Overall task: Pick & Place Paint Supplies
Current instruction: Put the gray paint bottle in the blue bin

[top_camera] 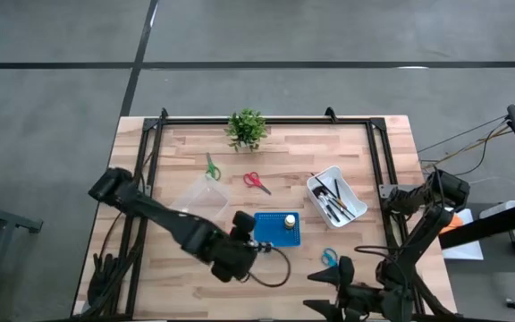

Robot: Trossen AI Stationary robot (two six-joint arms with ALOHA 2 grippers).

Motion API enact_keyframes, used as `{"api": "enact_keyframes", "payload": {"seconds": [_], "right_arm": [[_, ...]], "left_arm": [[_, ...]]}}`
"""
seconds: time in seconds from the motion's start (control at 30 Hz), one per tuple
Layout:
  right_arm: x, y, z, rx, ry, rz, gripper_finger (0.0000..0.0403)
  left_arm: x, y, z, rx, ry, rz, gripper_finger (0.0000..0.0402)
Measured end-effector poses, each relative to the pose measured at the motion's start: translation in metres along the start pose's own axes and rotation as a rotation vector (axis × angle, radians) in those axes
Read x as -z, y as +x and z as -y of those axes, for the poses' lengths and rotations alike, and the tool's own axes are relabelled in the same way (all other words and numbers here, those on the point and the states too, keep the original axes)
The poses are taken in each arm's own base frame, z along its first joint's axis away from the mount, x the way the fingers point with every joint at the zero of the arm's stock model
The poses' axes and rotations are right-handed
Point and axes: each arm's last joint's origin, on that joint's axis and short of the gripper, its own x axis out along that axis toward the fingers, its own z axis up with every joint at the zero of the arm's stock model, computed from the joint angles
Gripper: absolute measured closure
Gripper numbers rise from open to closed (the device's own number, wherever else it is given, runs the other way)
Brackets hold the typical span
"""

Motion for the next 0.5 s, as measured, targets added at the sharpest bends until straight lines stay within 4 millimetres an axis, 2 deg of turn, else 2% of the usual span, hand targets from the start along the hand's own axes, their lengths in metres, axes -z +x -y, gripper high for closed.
{"api": "enact_keyframes", "payload": {"seconds": [0.1, 0.3, 0.4, 0.5], "right_arm": [[0.002, -0.005, -0.002, 0.027, -0.009, -0.022, 0.0042], [0.007, -0.015, -0.005, 0.064, -0.008, -0.052, 0.0042], [0.009, -0.021, -0.008, 0.071, 0.007, -0.058, 0.0042], [0.011, -0.026, -0.010, 0.078, 0.013, -0.063, 0.0042]], "left_arm": [[-0.006, 0.013, -0.010, 0.012, 0.101, -0.124, 0.0285], [-0.019, 0.052, -0.020, 0.065, 0.272, -0.358, 0.0285], [-0.026, 0.067, -0.026, 0.088, 0.329, -0.418, 0.0285], [-0.033, 0.073, -0.031, 0.090, 0.395, -0.437, 0.0285]]}}
